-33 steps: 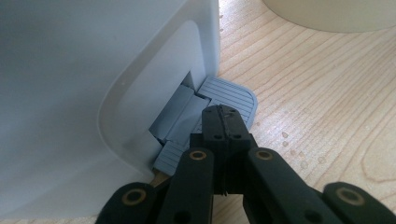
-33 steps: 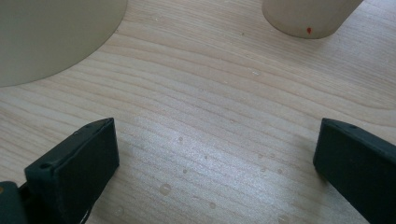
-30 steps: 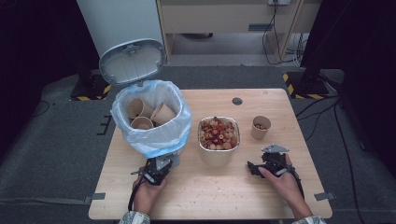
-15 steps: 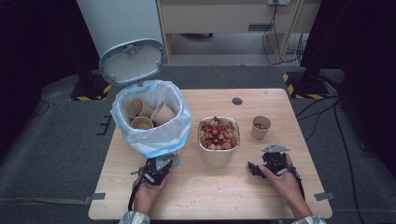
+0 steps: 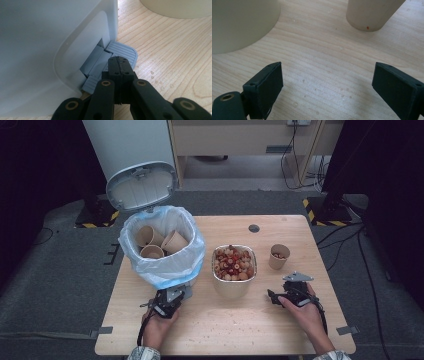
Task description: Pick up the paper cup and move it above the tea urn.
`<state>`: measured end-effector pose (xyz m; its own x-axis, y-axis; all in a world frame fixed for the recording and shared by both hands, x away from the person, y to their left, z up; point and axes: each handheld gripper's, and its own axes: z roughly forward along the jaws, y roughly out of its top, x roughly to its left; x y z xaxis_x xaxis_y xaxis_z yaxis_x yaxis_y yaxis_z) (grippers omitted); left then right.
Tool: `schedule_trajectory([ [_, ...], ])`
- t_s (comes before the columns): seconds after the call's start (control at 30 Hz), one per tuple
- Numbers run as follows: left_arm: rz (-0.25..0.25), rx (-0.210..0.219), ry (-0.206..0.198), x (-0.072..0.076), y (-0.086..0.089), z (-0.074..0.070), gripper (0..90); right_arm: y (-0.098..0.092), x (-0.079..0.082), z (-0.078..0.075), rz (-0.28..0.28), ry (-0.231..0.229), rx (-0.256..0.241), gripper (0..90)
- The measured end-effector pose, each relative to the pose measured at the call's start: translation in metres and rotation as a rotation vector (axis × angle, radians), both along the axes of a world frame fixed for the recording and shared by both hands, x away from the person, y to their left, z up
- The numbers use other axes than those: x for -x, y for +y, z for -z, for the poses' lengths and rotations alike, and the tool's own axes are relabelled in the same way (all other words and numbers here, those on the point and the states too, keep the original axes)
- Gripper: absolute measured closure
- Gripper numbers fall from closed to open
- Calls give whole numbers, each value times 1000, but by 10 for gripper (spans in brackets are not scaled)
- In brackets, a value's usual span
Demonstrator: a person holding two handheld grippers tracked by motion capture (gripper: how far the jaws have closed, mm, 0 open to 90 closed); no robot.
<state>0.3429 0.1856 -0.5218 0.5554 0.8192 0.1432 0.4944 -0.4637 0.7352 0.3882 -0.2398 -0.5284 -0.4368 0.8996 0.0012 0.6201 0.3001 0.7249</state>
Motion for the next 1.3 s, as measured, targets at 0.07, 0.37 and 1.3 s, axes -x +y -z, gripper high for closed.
schedule_trajectory([
  [0.07, -1, -1, 0, 0, 0, 0, 898, -2, -1, -4, 9, -12, 4, 110],
  [0.37, -1, 1, 1, 0, 0, 0, 898, -12, -15, -25, 19, -14, 30, 82],
  [1.3, -2, 13, 2, 0, 1, 0, 898, -9, -89, -16, 78, -92, -66, 168],
])
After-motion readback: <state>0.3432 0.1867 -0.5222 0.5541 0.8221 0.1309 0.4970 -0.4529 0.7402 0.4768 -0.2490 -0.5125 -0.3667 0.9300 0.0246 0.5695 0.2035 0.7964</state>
